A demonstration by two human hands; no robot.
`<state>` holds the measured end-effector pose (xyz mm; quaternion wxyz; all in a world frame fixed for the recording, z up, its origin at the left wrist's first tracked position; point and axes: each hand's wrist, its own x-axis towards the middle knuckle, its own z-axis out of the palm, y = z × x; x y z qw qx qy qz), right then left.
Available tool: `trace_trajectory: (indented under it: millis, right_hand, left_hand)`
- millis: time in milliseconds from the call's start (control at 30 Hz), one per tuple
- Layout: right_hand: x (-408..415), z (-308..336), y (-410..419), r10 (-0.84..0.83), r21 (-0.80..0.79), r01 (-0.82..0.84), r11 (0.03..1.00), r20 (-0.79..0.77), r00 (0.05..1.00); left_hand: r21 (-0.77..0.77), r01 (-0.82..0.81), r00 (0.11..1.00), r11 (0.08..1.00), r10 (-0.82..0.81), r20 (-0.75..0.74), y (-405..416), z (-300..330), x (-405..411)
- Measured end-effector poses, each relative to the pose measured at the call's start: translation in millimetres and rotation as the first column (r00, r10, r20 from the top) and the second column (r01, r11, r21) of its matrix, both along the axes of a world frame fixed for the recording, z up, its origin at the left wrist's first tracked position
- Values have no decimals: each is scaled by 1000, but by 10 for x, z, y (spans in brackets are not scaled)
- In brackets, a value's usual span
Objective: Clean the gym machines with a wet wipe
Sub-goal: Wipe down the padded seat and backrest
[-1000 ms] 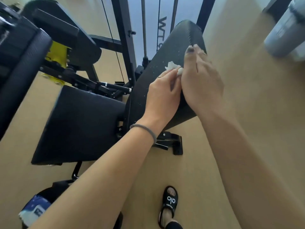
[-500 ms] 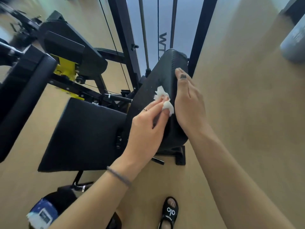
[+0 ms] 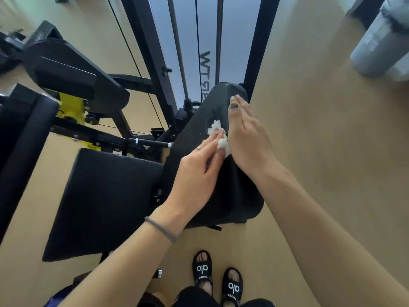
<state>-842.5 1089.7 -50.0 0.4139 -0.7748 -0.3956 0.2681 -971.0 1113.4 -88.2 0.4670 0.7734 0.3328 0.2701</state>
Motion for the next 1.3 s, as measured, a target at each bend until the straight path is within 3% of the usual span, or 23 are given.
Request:
trace_trajectory:
  millis: [100,333,567,800,1067,1300]
  right_hand:
    - [-13,-26,124,-39,-27,41,999,74,997]
    - [14,-69,146,-49,-37,54,998,134,990]
    - [52,-73,142,-93,36,94,995,-29,995]
    - [69,-77,141,-40,19,40,999,-8,999]
    - [43,-112,128,-19,-11,20,1000,97,995]
    - [14,-128,122,30,-71,-15,997,225,974]
  left_hand:
    - [10,19,1000,1000,-19,-13,347,-58,179]
    - [-5,-134,978,991,131,-161,1297,-30,870]
    - [-12,-36,996,999,36,84,553,2,557]
    - [-1,-69,998,998,69,9,1053,99,889]
    - [-33,-49,998,998,50,26,60,-67,36]
    - [-76,-159,984,984,152,-95,935,-170,532]
